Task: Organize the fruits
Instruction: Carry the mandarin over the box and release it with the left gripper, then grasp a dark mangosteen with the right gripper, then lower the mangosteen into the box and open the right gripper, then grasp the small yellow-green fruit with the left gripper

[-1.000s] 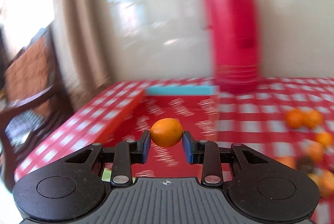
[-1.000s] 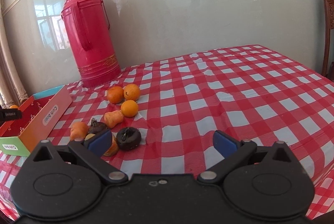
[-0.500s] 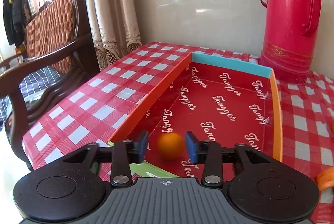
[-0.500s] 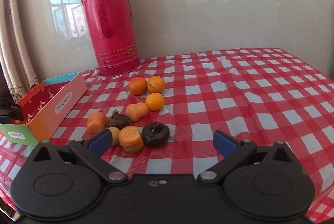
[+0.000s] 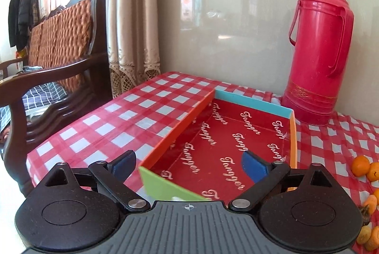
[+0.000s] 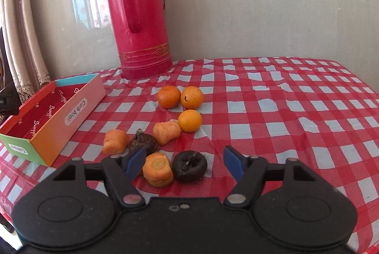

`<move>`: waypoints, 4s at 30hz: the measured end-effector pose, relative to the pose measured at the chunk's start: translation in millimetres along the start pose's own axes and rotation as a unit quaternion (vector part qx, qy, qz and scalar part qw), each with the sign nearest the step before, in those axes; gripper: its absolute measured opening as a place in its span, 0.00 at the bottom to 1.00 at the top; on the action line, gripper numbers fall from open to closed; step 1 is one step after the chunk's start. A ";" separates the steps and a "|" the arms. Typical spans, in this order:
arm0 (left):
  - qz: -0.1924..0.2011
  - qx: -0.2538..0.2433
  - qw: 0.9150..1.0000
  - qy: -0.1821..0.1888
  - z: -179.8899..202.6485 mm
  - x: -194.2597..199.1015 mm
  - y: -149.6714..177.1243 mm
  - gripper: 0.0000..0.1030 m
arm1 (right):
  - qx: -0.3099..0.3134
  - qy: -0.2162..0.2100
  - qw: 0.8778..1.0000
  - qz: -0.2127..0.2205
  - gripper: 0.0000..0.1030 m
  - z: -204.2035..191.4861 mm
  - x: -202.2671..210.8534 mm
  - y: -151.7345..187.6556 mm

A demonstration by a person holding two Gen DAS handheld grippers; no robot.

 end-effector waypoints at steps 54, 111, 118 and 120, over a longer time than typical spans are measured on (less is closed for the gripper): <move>-0.009 0.116 0.989 -0.088 -150.9 2.7 33.0 0.97 | 0.095 -0.216 0.970 -0.056 0.47 -214.9 -100.8 -19.7; 0.026 -0.237 0.949 0.206 173.4 98.8 100.9 0.46 | -0.060 0.165 0.973 0.150 0.94 67.2 74.0 5.5; 0.008 -0.239 0.946 0.220 184.9 93.9 102.5 0.26 | -0.065 0.159 0.974 0.149 0.94 68.4 72.8 5.6; 0.015 -0.241 0.946 0.216 188.3 95.2 104.2 0.25 | -0.068 0.156 0.974 0.148 0.94 68.0 71.5 5.0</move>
Point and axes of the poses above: each gripper's, at about its wrist camera, not at the fingertips, and x roughly against the way its jaws point, z to its right, y to its underside, the point moved 1 cm from there along -x, roughly the way its jaws point, and after that the axes turned 11 degrees about -y, right-handed, at the moved point
